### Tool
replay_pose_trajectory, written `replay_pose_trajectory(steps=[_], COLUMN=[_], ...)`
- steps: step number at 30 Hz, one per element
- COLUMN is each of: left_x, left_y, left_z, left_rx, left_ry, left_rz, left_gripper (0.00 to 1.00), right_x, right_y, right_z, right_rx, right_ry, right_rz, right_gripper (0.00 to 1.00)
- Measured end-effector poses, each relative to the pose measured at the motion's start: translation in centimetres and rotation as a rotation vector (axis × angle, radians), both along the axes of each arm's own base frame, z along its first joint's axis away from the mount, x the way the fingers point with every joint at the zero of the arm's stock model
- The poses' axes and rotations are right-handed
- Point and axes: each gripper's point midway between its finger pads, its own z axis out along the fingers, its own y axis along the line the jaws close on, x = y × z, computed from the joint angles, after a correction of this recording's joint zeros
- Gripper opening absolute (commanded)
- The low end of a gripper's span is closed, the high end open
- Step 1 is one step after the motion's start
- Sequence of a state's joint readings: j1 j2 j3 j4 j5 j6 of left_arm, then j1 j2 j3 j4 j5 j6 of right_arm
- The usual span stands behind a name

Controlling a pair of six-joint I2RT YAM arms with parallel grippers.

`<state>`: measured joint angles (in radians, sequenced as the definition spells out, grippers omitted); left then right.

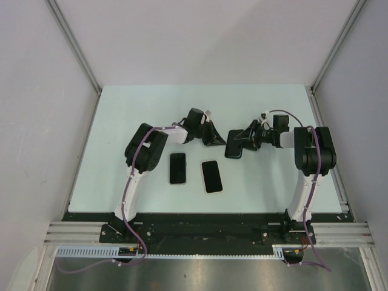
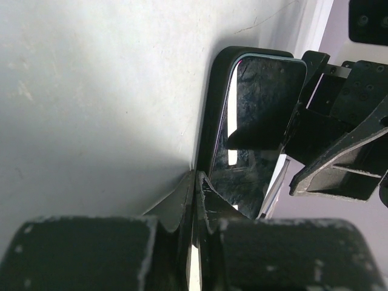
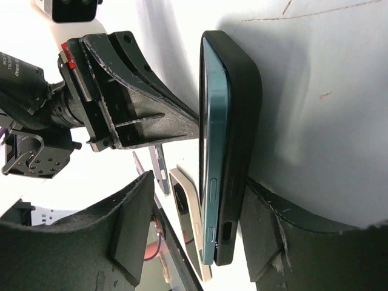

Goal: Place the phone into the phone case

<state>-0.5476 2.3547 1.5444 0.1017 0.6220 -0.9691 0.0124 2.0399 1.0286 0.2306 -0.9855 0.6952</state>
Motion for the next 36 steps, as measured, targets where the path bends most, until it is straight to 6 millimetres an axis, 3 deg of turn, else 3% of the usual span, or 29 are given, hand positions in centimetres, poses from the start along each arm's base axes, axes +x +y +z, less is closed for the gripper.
replay_pose_trajectory(steps=[5,10,11,17,24,30,36], left_x=[-0.1,-0.2,-0.2,-0.3,-0.8,-2.2,-4.1], left_y=[-0.2,-0.2,-0.3,0.3,3.0,4.9,4.5], left_z=[0.0,0.0,0.0,0.5,2.4,6.1,8.4], left_rx=[0.001,0.002,0.003,0.021,0.053,-0.032,-0.13], left_ry=[-0.003,-0.004,-0.003,-0.019,-0.044,-0.107,-0.162], left_rz=[-0.001,-0.004,-0.004,-0.014,-0.021,-0.063,-0.147], left_gripper=[0.09,0.13,0.14,0.33,0.53,0.56,0.56], right_x=[-0.1,-0.2,-0.1,-0.1,-0.2,-0.9,-3.4], right_y=[-0.4,-1.4,-1.6,-2.0,-1.8,-0.2,3.7], right_z=[-0.4,-1.0,-1.1,-1.2,-0.9,2.0,6.4], right_rx=[-0.015,-0.035,-0.04,-0.045,-0.041,-0.026,0.012], right_ry=[0.007,0.024,0.027,0.024,0.023,-0.024,-0.099], right_rz=[-0.004,-0.023,-0.03,-0.033,-0.029,0.017,0.144], right_gripper=[0.5,0.37,0.3,0.15,0.12,0.13,0.14])
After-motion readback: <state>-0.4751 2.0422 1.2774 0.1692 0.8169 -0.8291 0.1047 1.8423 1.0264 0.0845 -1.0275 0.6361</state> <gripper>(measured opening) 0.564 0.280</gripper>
